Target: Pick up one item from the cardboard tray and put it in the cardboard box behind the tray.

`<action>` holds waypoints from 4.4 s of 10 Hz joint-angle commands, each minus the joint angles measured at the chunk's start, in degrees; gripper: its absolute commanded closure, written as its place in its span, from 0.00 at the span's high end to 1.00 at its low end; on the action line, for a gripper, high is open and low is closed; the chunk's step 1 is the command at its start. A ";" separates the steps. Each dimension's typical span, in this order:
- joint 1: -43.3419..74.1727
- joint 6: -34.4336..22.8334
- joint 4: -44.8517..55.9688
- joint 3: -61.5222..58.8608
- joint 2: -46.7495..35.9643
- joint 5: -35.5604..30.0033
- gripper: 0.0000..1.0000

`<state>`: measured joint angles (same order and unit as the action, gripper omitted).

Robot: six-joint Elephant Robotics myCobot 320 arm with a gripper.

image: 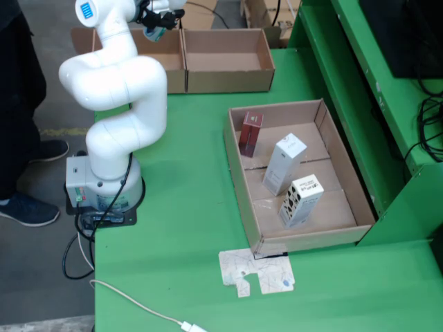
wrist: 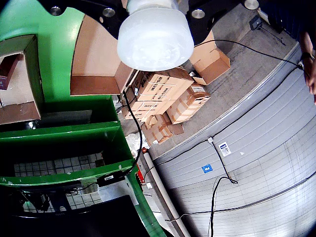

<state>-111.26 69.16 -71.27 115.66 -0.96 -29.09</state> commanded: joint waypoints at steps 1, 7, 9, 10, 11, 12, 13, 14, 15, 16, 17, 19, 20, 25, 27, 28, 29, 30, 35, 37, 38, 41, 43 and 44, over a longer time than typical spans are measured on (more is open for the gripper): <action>0.50 -2.07 -5.77 0.69 2.10 -0.46 0.00; 0.50 -2.07 -5.77 0.69 2.10 -0.46 0.00; 0.50 -2.07 -5.77 0.69 2.10 -0.46 0.00; 0.50 -2.07 -5.77 0.69 2.10 -0.46 0.00; 0.50 -2.07 -5.77 0.69 2.10 -0.46 0.00; 0.50 -2.07 -5.77 0.69 2.10 -0.46 0.00; 0.50 -2.07 -5.77 0.69 2.10 -0.46 0.00; 0.50 -2.07 -5.77 0.69 2.10 -0.46 0.00; 0.50 -2.07 -5.77 0.69 2.10 -0.46 0.00; 0.50 -2.07 -5.77 0.69 2.10 -0.46 0.00; 0.50 -2.07 -5.77 0.69 2.10 -0.46 0.00; 0.50 -2.07 -5.77 0.69 2.10 -0.46 0.00; 0.50 -2.07 -5.77 0.69 2.10 -0.46 0.00; 0.50 -2.07 -5.77 0.69 2.10 -0.46 0.20; 0.50 -2.07 -5.77 0.69 2.10 -0.46 0.40; 0.50 -2.07 -5.77 0.69 2.10 -0.46 0.50; 0.50 -2.07 -5.77 0.69 2.10 -0.46 0.60; 0.50 -2.07 -5.77 0.69 2.10 -0.46 0.70; 0.50 -2.07 -5.77 0.69 2.10 -0.46 1.00; 0.50 -2.07 -5.77 0.69 2.10 -0.46 1.00; 0.50 -2.07 -5.77 0.69 2.10 -0.46 1.00; 0.50 -2.07 -5.77 0.69 2.10 -0.46 1.00; 0.50 -2.07 -5.77 0.69 2.10 -0.46 1.00; 0.50 -2.07 -5.77 0.69 2.10 -0.46 1.00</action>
<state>-111.00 67.32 -76.37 117.94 1.93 -30.32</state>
